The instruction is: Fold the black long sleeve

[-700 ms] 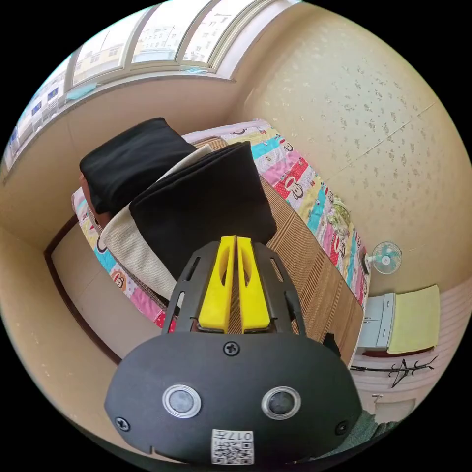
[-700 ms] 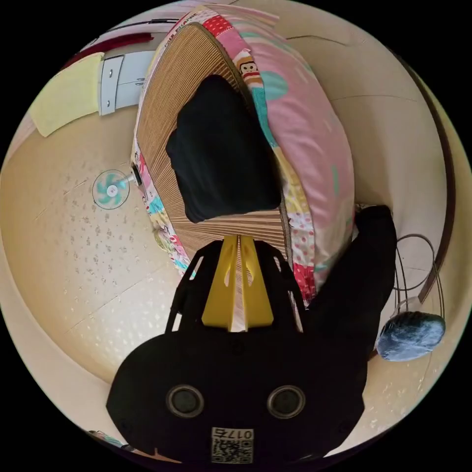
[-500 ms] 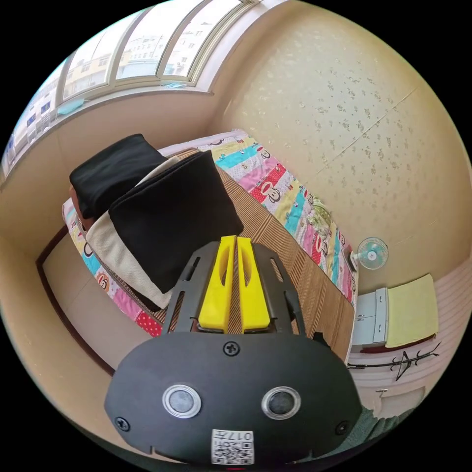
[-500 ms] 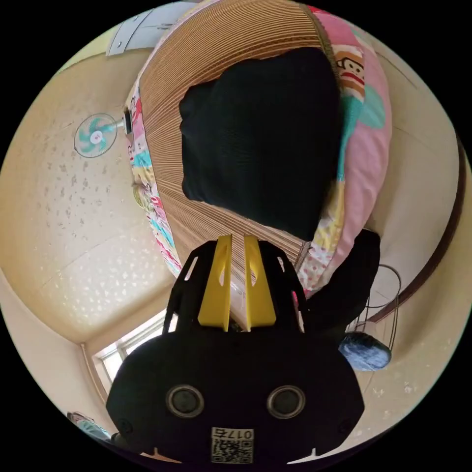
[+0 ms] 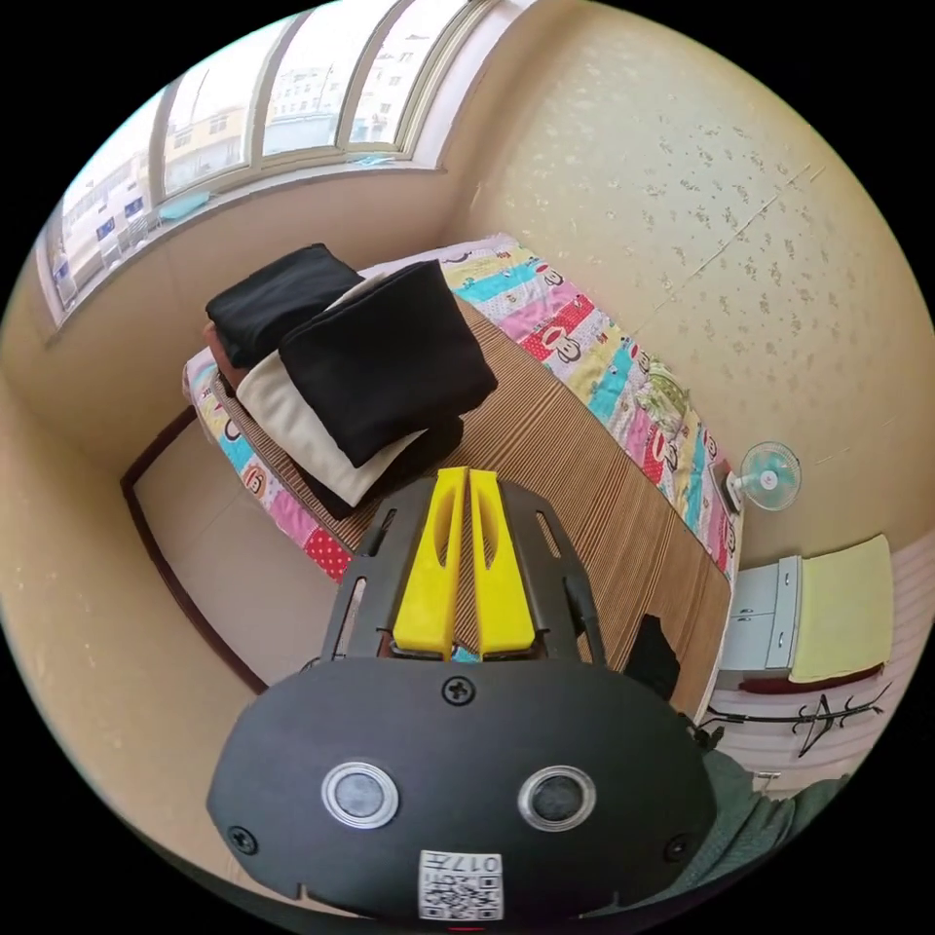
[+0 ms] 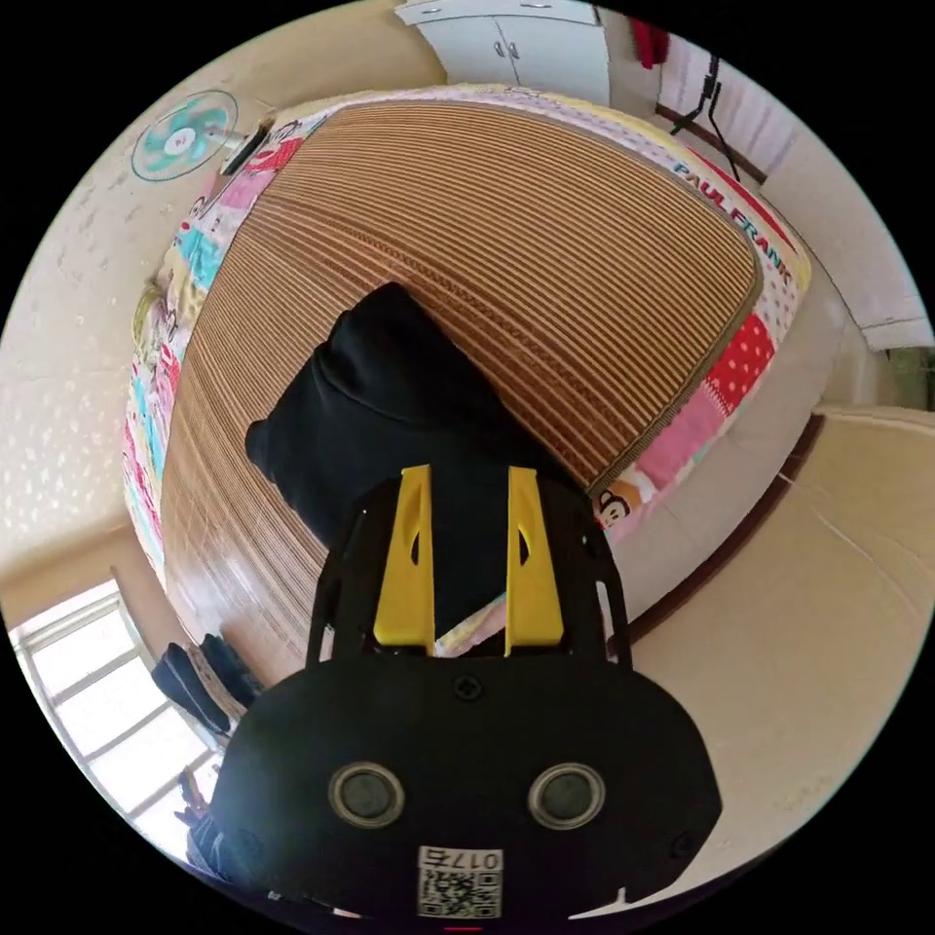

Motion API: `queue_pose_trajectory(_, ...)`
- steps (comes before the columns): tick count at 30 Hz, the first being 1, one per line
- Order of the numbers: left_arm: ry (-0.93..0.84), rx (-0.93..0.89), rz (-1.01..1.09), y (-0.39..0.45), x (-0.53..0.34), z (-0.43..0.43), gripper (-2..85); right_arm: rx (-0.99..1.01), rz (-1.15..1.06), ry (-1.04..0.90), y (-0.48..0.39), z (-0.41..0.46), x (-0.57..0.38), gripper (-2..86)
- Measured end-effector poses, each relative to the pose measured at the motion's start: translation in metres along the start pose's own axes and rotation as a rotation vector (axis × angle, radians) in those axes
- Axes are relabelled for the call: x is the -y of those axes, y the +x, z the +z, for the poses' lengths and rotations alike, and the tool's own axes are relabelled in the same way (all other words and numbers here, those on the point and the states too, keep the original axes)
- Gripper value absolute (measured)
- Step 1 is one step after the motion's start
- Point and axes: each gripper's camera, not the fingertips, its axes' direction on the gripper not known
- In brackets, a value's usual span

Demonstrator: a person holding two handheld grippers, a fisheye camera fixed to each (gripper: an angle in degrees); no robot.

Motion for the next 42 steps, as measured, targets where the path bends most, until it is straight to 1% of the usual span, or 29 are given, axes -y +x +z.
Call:
queue_pose_trajectory(2, -0.005, -0.037, -0.03, 0.001, 0.0, 0.007, -1.0, 0.014, -0.142, -0.074, -0.019, 0.018, 0.005, 13.7)
queue_pose_trajectory(3, -0.007, -0.084, -0.062, 0.002, 0.001, 0.014, -1.0, 0.012, -0.201, -0.18, -0.028, 0.038, 0.005, 14.1)
queue_pose_trajectory(4, -0.007, -0.107, -0.078, 0.002, 0.002, 0.018, -1.0, -0.04, -0.218, -0.252, -0.033, 0.053, 0.001, 13.9)
queue_pose_trajectory(6, -0.016, -0.174, -0.105, 0.014, 0.007, 0.037, -1.0, -0.039, -0.244, -0.25, -0.041, 0.058, -0.011, 11.5)
queue_pose_trajectory(8, -0.037, -0.224, -0.079, 0.032, 0.011, 0.053, -1.0, 0.029, -0.245, -0.187, -0.047, 0.049, -0.03, 7.3)
queue_pose_trajectory(9, -0.065, -0.291, -0.038, 0.05, 0.011, 0.069, -0.9, 0.158, -0.284, -0.126, -0.051, 0.036, -0.049, 6.2)
queue_pose_trajectory(10, -0.088, -0.34, -0.011, 0.061, 0.01, 0.078, -0.9, 0.37, -0.337, -0.071, -0.055, 0.021, -0.072, 5.2)
queue_pose_trajectory(11, -0.154, -0.453, 0.044, 0.086, 0.006, 0.101, -0.8, 0.484, -0.354, -0.047, -0.056, 0.013, -0.084, 4.7)
queue_pose_trajectory(12, -0.245, -0.58, 0.099, 0.117, -0.003, 0.128, -0.7, 0.693, -0.39, -0.015, -0.06, 0.0, -0.11, 4.0)
queue_pose_trajectory(13, -0.295, -0.646, 0.126, 0.134, -0.009, 0.142, -0.6, 0.821, -0.462, 0.009, -0.072, -0.011, -0.137, 3.4)
queue_pose_trajectory(15, -0.489, -0.864, 0.217, 0.205, -0.036, 0.195, 0.7, 0.875, -0.611, 0.037, -0.102, -0.027, -0.178, 3.0)
queue_pose_trajectory(16, -0.539, -0.897, 0.234, 0.223, -0.043, 0.207, 1.5, 0.877, -0.712, 0.041, -0.127, -0.037, -0.199, 2.9)
queue_pose_trajectory(18, -0.712, -0.971, 0.306, 0.293, -0.066, 0.248, 9.4, 0.882, -0.862, 0.045, -0.165, -0.054, -0.223, 2.7)
queue_pose_trajectory(19, -0.747, -0.987, 0.336, 0.31, -0.07, 0.255, 10.8, 0.863, -0.974, 0.046, -0.191, -0.065, -0.238, 2.6)
queue_pose_trajectory(20, -0.805, -0.999, 0.403, 0.342, -0.076, 0.264, 13.5, 0.853, -1.034, 0.047, -0.204, -0.071, -0.245, 2.6)
queue_pose_trajectory(21, -0.842, -0.97, 0.479, 0.372, -0.08, 0.27, 15.8, 0.83, -1.155, 0.047, -0.229, -0.083, -0.262, 2.6)
queue_pose_trajectory(22, -0.851, -0.932, 0.512, 0.385, -0.08, 0.272, 16.9, 0.807, -1.272, 0.055, -0.251, -0.096, -0.281, 2.7)
queue_pose_trajectory(24, -0.844, -0.742, 0.62, 0.426, -0.083, 0.279, 19.3, 0.78, -1.389, 0.07, -0.278, -0.109, -0.311, 2.7)
queue_pose_trajectory(25, -0.85, -0.7, 0.645, 0.435, -0.086, 0.282, 19.2, 0.769, -1.441, 0.071, -0.293, -0.114, -0.332, 2.7)
queue_pose_trajectory(26, -0.87, -0.621, 0.678, 0.447, -0.092, 0.291, 16.8, 0.765, -1.468, 0.069, -0.299, -0.115, -0.343, 2.7)
queue_pose_trajectory(27, -0.891, -0.597, 0.69, 0.452, -0.098, 0.3, 12.0, 0.736, -1.517, 0.073, -0.311, -0.114, -0.369, 2.9)
queue_pose_trajectory(28, -0.902, -0.603, 0.686, 0.451, -0.1, 0.304, 10.2, 0.671, -1.526, 0.1, -0.321, -0.109, -0.391, 3.0)
queue_pose_trajectory(29, -0.91, -0.633, 0.689, 0.448, -0.102, 0.309, 6.5, 0.638, -1.52, 0.113, -0.324, -0.107, -0.401, 3.1)
queue_pose_trajectory(31, -0.85, -0.744, 0.732, 0.436, -0.1, 0.302, 5.4, 0.551, -1.514, 0.141, -0.331, -0.101, -0.429, 3.8)
queue_pose_trajectory(33, -0.816, -0.981, 0.816, 0.412, -0.094, 0.285, 5.1, 0.531, -1.558, 0.14, -0.327, -0.103, -0.444, 4.7)
queue_pose_trajectory(35, -0.783, -1.149, 0.886, 0.39, -0.09, 0.266, 5.0, 0.535, -1.631, 0.134, -0.319, -0.109, -0.452, 5.9)
queue_pose_trajectory(38, -0.691, -1.332, 0.938, 0.357, -0.081, 0.238, 5.0, 0.663, -1.687, 0.164, -0.3, -0.133, -0.445, 6.0)
queue_pose_trajectory(40, -0.653, -1.437, 1.013, 0.346, -0.076, 0.219, 5.0, 0.791, -1.667, 0.253, -0.287, -0.153, -0.424, 6.0)
queue_pose_trajectory(42, -0.615, -1.566, 1.145, 0.344, -0.075, 0.191, 5.1, 0.819, -1.662, 0.304, -0.289, -0.157, -0.409, 6.0)
